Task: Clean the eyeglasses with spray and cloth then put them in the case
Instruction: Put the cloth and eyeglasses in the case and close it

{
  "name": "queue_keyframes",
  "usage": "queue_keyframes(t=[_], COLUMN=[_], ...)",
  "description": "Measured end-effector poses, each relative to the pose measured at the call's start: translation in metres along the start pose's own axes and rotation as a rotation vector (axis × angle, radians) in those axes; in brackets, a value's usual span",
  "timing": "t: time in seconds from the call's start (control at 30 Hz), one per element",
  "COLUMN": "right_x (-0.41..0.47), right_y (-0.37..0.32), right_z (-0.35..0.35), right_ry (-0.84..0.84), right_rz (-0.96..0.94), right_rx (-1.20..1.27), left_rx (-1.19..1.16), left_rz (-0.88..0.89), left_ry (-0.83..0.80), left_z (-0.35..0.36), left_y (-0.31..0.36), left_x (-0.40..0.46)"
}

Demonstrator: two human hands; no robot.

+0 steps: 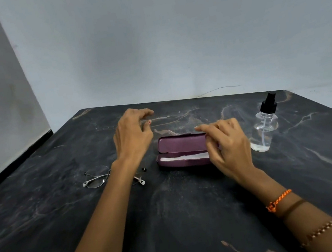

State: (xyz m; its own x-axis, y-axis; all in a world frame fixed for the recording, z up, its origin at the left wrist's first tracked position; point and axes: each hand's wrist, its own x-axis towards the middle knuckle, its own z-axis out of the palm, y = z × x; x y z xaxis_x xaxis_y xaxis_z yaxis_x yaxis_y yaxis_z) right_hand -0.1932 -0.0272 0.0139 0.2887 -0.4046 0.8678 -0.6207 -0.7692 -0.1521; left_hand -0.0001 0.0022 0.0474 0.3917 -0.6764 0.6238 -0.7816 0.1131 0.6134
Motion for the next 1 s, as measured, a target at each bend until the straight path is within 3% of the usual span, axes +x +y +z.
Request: queue_keyframes(t=[0.1,0.23,0.47,0.77,1.0], right_x=[-0.002,-0.003,0.0,-0.006,-0.006], right_y=[-0.017,-0.045,-0.081,-0.087,-0.088], right_z=[0.005,0.017,0.044,0.049,0.05], right_ry=[-0.039,-0.15,-0.421,-0.393,-0.372], right_rz=[-0.082,-0.038,-0.006,-0.135,-0.158], right_rx=[0.002,0.073,0.047,-0.094,-0.075], left_rx=[0.109,0.315,0.297,0.313,0.319], left_rz=[0.085,0.208,0.132,-0.064,-0.075], left_ry=[0.03,-0.024,-0.074,-0.362,-0.41], left_z=[-0.026,-0.064,-0.096,-0.102,-0.105], left_y=[-0.021,-0.062,-0.115,-0.129,-0.124], left_x=[-0.002,-0.016,-0.034,-0.035,-0.035])
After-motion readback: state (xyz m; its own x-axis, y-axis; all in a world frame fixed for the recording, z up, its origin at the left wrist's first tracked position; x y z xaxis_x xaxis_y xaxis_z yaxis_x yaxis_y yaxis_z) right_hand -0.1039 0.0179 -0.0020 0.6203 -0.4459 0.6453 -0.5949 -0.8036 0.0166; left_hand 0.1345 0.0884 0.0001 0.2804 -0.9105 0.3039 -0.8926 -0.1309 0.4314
